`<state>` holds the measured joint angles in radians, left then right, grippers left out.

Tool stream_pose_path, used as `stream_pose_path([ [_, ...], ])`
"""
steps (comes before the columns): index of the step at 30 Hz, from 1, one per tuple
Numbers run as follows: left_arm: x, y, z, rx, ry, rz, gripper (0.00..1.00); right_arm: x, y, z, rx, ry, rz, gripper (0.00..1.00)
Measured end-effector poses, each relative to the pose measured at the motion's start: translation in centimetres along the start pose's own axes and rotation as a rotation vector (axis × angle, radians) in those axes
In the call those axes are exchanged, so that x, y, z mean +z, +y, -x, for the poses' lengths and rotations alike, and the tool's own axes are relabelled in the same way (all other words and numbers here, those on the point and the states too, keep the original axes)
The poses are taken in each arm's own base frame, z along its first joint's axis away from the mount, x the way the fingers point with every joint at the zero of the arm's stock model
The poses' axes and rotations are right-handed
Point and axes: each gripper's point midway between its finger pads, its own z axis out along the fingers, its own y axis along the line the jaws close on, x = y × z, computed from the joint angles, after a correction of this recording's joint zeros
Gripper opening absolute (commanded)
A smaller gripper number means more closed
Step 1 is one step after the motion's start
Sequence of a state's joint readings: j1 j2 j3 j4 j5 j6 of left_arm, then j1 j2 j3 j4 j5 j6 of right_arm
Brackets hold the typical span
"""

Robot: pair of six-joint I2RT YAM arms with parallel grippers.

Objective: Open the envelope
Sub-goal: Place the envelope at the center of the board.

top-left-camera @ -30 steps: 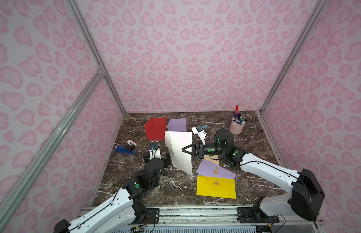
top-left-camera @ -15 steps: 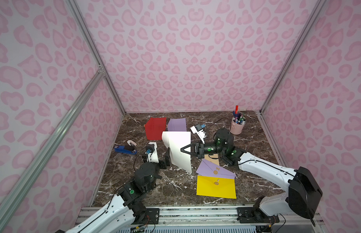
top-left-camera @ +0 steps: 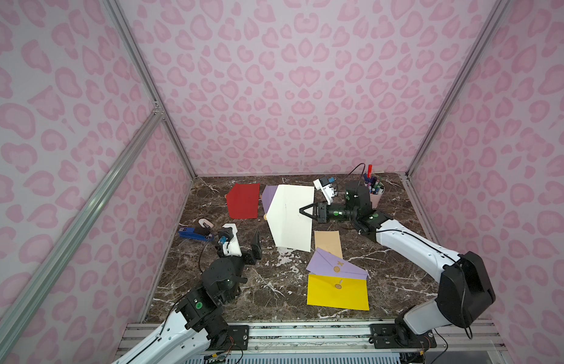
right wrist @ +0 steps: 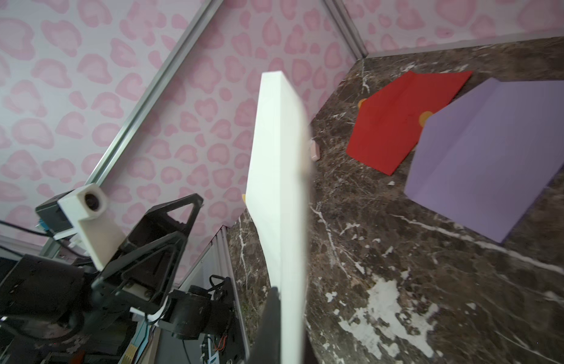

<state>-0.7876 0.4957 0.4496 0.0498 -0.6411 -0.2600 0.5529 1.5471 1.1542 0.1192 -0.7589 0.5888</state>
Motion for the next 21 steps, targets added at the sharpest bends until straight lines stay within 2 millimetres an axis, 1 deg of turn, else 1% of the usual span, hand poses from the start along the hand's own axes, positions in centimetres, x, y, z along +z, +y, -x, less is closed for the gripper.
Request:
stream_pose_path([
  [3,0.0,0.0,-0.1,0.002,0.003,0.001,0.84,-0.1,-3.2,1.3,0.003,0.004,-0.061,0.00],
  [8,0.2,0.0,-0.5,0.012,0.016,0.005,0.84,1.2,-7.8,3.9,-0.047,0.028,-0.130,0.00],
  [9,0.2,0.0,-0.5,0.013,0.017,0.005,0.84,1.5,-9.0,4.1,-0.049,0.039,-0.141,0.00],
  [11,0.2,0.0,-0.5,0.013,0.017,0.005,0.84,2.1,-11.7,4.3,-0.043,0.062,-0.160,0.00],
  [15,0.2,0.1,-0.8,0.014,0.023,0.008,0.84,3.0,-16.8,3.7,-0.003,0.116,-0.194,0.00],
  [19,0.2,0.1,-0.9,0.018,0.028,0.012,0.85,3.6,-20.1,4.1,0.003,0.137,-0.187,0.00],
  [21,0.4,0.1,-1.2,0.026,0.038,0.014,0.85,4.0,-21.2,4.6,-0.007,0.141,-0.174,0.00],
])
